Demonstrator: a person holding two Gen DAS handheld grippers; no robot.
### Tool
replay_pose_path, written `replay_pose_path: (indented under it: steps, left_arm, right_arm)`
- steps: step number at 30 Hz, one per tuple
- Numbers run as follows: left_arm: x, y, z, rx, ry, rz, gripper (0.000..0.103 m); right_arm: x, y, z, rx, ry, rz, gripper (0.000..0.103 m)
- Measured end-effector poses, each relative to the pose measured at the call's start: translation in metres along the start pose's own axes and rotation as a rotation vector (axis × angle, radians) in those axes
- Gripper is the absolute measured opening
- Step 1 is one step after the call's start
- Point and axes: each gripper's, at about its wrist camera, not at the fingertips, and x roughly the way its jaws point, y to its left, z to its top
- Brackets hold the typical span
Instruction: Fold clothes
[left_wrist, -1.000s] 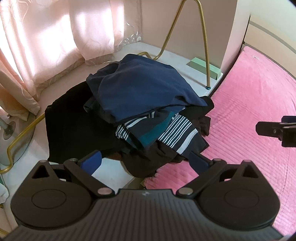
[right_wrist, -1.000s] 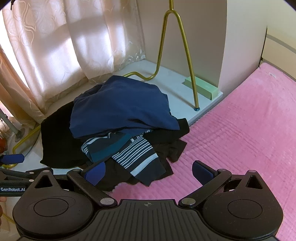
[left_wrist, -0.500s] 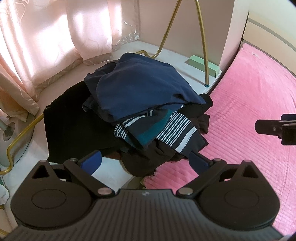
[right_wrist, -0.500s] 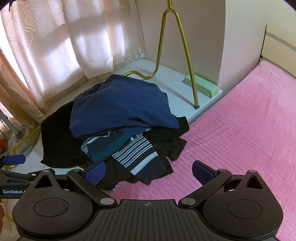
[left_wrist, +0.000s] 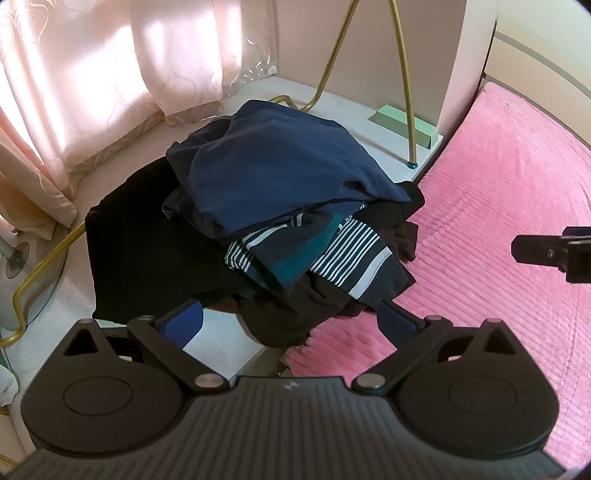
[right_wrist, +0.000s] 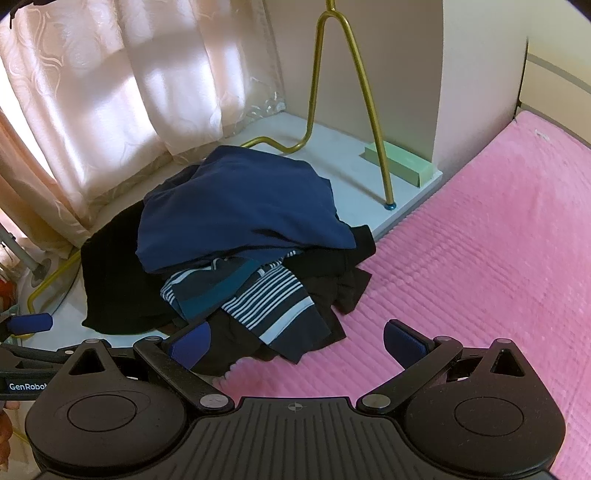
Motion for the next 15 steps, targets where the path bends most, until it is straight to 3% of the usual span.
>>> replay_pose_path:
  steps: [15]
  left_arm:
    - [0.0035, -0.0064, -0.0013, 0.029, -0.001, -0.001, 0.099]
  right_arm:
    - [0.0024, -0.0058, -0.0012, 0.008, 0.017, 0.003, 0.102]
